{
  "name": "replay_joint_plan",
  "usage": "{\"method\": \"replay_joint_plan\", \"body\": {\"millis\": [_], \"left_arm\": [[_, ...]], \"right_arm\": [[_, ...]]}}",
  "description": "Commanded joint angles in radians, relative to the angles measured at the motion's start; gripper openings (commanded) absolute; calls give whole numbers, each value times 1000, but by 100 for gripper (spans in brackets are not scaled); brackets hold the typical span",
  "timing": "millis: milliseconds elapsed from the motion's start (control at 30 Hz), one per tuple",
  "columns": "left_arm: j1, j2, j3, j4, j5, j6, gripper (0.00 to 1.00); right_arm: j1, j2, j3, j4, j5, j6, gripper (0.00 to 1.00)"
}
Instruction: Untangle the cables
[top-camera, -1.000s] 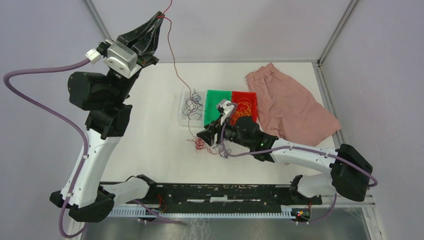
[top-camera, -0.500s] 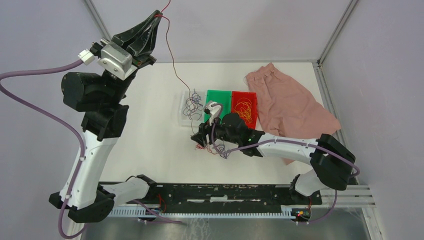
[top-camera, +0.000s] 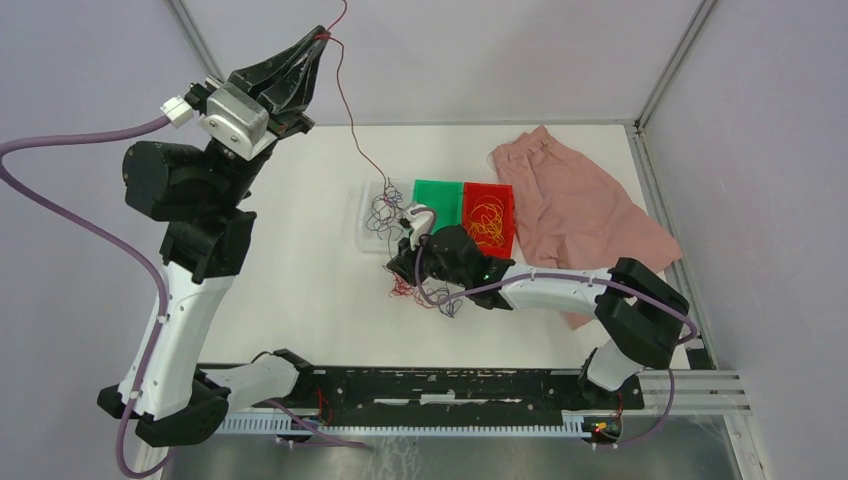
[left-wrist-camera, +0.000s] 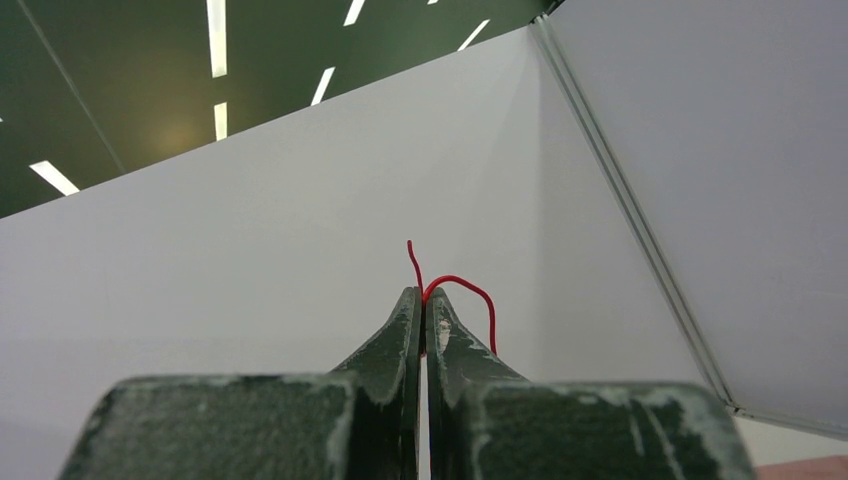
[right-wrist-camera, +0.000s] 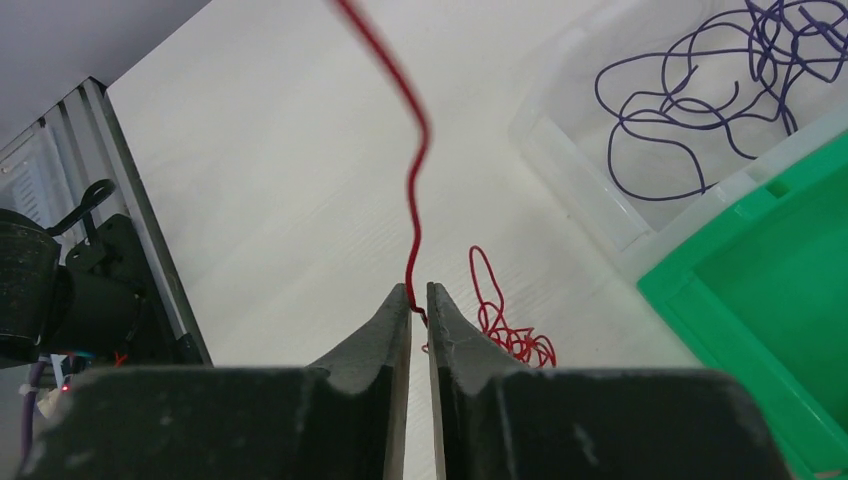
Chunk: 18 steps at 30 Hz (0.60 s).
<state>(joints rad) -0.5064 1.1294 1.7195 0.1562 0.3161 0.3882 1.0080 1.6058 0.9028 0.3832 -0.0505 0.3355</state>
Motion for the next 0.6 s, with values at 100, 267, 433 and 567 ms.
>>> {"method": "replay_joint_plan", "body": {"millis": [100,267,433,567], "left_arm": [[-1,-47,-60,-166,16,-24,11],[0,-102,-207,-428,52,14,16],[0,-194,-413,-484,49,-66,13],[0,-246,-532,-544,105,-124,14]], "right_arm": [[4,-57,35,77,30,-1,0],[-18,-217,-35,71,71,16,0],[-39,-351,-84,58,65,37,0],[-43,-403,-94,56,19,56,0]]}}
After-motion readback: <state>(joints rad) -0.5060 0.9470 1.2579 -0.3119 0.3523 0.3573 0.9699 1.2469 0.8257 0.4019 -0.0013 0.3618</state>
